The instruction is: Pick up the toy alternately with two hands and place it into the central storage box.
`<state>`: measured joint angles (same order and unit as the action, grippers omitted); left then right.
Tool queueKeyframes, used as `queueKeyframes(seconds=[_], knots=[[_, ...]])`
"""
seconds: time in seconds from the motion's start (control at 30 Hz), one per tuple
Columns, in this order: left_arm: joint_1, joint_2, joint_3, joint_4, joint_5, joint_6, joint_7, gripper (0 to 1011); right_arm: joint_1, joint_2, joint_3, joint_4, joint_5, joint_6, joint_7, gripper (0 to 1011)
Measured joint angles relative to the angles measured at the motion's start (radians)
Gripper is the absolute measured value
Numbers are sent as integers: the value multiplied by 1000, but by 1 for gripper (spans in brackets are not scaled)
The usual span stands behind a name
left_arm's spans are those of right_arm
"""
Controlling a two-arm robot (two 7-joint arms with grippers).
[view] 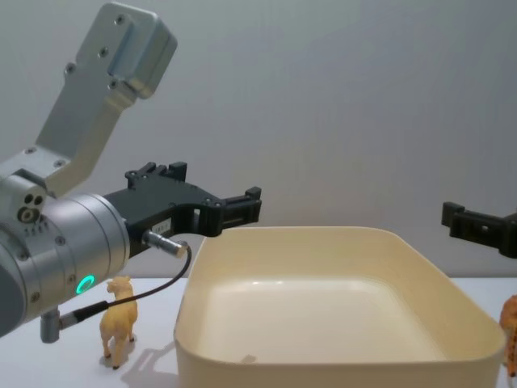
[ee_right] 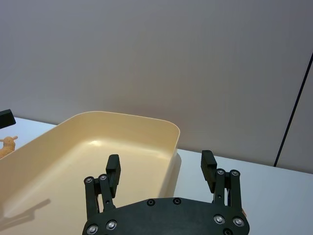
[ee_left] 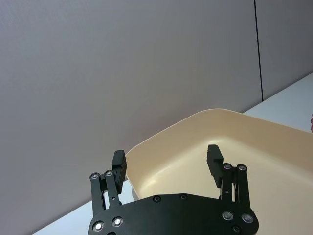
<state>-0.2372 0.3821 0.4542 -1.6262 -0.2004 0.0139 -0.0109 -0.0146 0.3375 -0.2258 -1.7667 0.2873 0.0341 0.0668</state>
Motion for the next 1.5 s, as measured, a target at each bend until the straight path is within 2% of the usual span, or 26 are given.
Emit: queueKeyframes(seconds=[1.5], knots=[[0, 0, 0, 0, 0, 0, 0, 1001, 0, 0, 0, 0, 0, 0, 0, 1001]])
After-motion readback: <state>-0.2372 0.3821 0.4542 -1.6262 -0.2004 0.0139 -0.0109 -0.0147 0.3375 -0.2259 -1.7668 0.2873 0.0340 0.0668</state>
